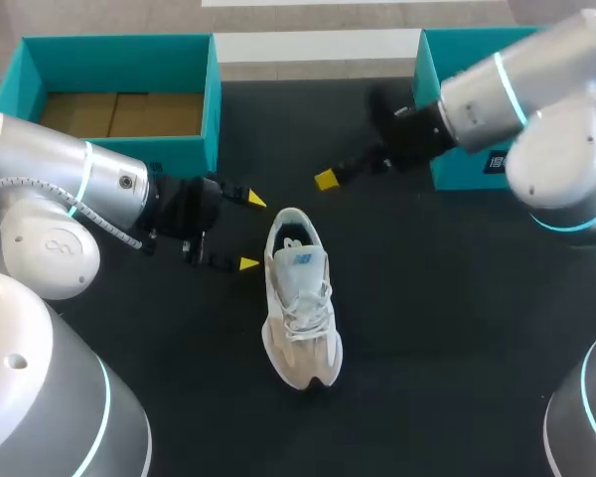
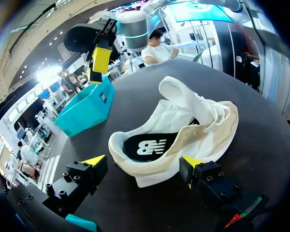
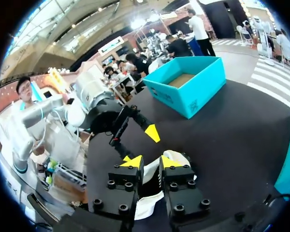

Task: Take the shoe out of the shoebox, open the shoe tongue, remove and reinsert the insole, then place the shoe into the shoebox

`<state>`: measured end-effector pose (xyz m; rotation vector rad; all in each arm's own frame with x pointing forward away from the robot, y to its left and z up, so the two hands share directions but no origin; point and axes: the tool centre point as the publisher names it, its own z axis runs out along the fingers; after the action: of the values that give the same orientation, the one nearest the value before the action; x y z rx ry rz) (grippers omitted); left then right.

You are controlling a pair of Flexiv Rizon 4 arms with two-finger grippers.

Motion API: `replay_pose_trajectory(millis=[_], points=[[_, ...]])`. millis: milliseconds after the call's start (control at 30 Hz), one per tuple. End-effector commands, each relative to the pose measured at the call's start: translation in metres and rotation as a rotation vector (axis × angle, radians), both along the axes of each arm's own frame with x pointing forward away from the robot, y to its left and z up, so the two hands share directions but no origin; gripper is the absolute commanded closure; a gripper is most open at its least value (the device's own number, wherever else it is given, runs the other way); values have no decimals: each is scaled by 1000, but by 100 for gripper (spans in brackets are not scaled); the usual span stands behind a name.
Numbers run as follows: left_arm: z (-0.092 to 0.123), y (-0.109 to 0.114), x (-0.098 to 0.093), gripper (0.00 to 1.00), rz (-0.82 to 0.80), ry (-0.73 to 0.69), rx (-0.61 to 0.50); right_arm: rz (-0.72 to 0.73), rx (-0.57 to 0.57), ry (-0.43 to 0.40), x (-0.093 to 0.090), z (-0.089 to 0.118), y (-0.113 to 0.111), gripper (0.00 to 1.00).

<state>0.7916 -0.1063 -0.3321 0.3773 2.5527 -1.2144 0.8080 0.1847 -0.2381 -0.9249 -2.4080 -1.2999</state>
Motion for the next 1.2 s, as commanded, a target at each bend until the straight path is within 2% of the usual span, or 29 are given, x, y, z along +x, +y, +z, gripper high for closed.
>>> replay_pose_trajectory(millis=[33,67,133,300,433,600,933,1200], points=[[0,-1,0,0,1,0,4,-197,-194,-32,-16,5,-7,100],[0,-1,0,0,1,0,4,-244,-260,-37,-17,3,-8,100],[0,-1,0,0,1,0,4,-244,-260,-37,-17,3,-8,100],[16,9,-13,0,-91,-27,28,-244,-260,-37,-17,3,-8,100],[26,25,-4,0,-127,-45,19,-244,-260,-37,-17,3,-8,100],[37,59,17,0,-117,-61,-15,-244,-260,-37,-17,3,-8,100],[67,105,29,0,-104,-152,36,-244,-260,-37,-17,3,-8,100],[91,126,32,0,-92,-213,67,-507,-396,4,-14,-22,2,100]])
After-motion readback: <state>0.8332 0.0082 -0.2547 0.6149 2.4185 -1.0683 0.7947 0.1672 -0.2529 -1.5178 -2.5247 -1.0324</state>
